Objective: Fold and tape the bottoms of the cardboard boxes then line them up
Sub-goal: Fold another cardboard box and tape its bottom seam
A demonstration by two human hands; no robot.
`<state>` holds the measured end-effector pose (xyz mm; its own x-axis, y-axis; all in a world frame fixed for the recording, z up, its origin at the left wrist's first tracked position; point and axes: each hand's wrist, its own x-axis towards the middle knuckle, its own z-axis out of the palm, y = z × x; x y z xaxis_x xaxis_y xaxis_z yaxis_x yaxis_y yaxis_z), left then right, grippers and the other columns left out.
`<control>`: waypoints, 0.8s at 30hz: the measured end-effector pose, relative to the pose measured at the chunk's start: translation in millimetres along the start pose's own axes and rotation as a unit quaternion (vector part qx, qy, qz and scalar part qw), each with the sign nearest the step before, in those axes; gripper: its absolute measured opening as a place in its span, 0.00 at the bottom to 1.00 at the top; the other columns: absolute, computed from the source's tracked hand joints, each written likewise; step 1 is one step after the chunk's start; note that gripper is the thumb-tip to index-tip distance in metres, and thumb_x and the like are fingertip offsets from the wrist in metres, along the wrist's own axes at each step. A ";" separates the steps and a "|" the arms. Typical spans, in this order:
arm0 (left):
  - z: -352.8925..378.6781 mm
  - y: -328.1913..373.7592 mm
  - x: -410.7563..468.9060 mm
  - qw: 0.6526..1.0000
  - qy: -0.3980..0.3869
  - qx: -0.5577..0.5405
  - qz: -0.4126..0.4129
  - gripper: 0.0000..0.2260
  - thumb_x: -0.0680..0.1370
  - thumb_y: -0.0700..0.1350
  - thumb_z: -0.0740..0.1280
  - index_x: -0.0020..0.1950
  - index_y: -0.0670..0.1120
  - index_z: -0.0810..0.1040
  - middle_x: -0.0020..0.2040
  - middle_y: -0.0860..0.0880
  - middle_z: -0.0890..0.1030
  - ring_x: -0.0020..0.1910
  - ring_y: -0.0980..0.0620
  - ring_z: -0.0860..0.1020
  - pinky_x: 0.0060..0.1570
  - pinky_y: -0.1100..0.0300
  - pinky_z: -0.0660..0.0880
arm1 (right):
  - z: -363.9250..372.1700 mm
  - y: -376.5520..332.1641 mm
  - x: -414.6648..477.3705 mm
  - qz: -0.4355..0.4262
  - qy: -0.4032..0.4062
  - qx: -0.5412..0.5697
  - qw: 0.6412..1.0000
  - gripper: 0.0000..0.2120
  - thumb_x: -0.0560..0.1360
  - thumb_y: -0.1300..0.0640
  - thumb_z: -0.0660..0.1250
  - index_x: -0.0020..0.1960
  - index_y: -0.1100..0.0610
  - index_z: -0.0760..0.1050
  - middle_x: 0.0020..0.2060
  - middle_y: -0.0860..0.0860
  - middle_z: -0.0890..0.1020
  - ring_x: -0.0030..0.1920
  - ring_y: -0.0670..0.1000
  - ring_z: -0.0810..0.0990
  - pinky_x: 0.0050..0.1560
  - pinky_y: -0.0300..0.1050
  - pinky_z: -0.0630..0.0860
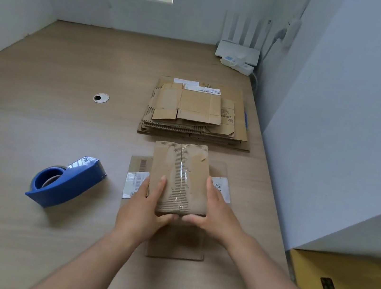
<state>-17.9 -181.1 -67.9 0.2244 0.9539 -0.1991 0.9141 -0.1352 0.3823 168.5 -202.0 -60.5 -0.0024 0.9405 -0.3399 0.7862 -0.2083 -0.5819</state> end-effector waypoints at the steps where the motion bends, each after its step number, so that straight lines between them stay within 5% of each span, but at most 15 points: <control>1: 1.1 -0.3 1.5 1.000 0.000 -0.001 0.003 0.42 0.72 0.67 0.64 0.77 0.59 0.43 0.78 0.53 0.50 0.74 0.50 0.60 0.66 0.55 0.68 | 2.6 1.2 -0.8 -0.006 0.019 -0.039 0.999 0.53 0.71 0.43 0.71 0.77 0.55 0.35 0.77 0.50 0.49 0.76 0.49 0.53 0.72 0.43 0.57; 9: 2.4 -8.4 5.7 0.999 -0.018 -0.005 0.026 0.40 0.76 0.61 0.63 0.77 0.58 0.39 0.79 0.51 0.47 0.75 0.50 0.57 0.69 0.54 0.65 | 7.3 4.6 -1.1 -0.030 0.031 -0.135 0.990 0.48 0.75 0.47 0.66 0.76 0.58 0.33 0.78 0.52 0.46 0.76 0.52 0.52 0.72 0.45 0.56; 12: -12.4 -21.0 -4.7 0.996 -0.057 -0.043 0.054 0.43 0.76 0.60 0.64 0.76 0.57 0.35 0.79 0.53 0.44 0.77 0.53 0.52 0.70 0.56 0.62 | 0.4 8.4 -6.7 -0.037 0.031 -0.166 0.985 0.53 0.68 0.30 0.59 0.77 0.55 0.34 0.78 0.51 0.45 0.77 0.50 0.50 0.74 0.45 0.52; 15: -32.3 -41.7 -17.0 0.995 0.006 -0.095 0.039 0.40 0.75 0.60 0.65 0.78 0.53 0.44 0.79 0.55 0.48 0.77 0.56 0.50 0.73 0.57 0.56 | -8.4 -2.2 -9.0 -0.055 0.138 -0.165 0.975 0.52 0.63 0.25 0.44 0.78 0.56 0.46 0.77 0.54 0.53 0.76 0.52 0.53 0.74 0.48 0.53; 19: -52.4 -82.3 -13.3 0.971 0.211 -0.097 -0.050 0.34 0.75 0.50 0.70 0.76 0.41 0.59 0.74 0.44 0.65 0.73 0.47 0.62 0.70 0.53 0.60 | -10.7 -33.2 10.4 -0.149 0.288 -0.150 0.934 0.33 0.74 0.38 0.55 0.64 0.63 0.74 0.61 0.60 0.77 0.61 0.60 0.77 0.58 0.57 0.74; 24: -67.2 -140.2 11.2 0.969 0.107 0.005 -0.221 0.28 0.73 0.56 0.70 0.65 0.40 0.70 0.60 0.43 0.76 0.59 0.44 0.74 0.53 0.52 0.73 | 6.0 -69.6 29.8 -0.211 0.276 -0.159 0.924 0.21 0.74 0.47 0.58 0.54 0.60 0.80 0.54 0.58 0.80 0.53 0.58 0.80 0.54 0.55 0.78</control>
<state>-166.2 -133.4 -63.1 -0.2648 0.9528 -0.1486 0.9082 0.2982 0.2937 110.0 -161.1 -34.5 -0.1044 0.9320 0.3470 0.9290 0.2159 -0.3005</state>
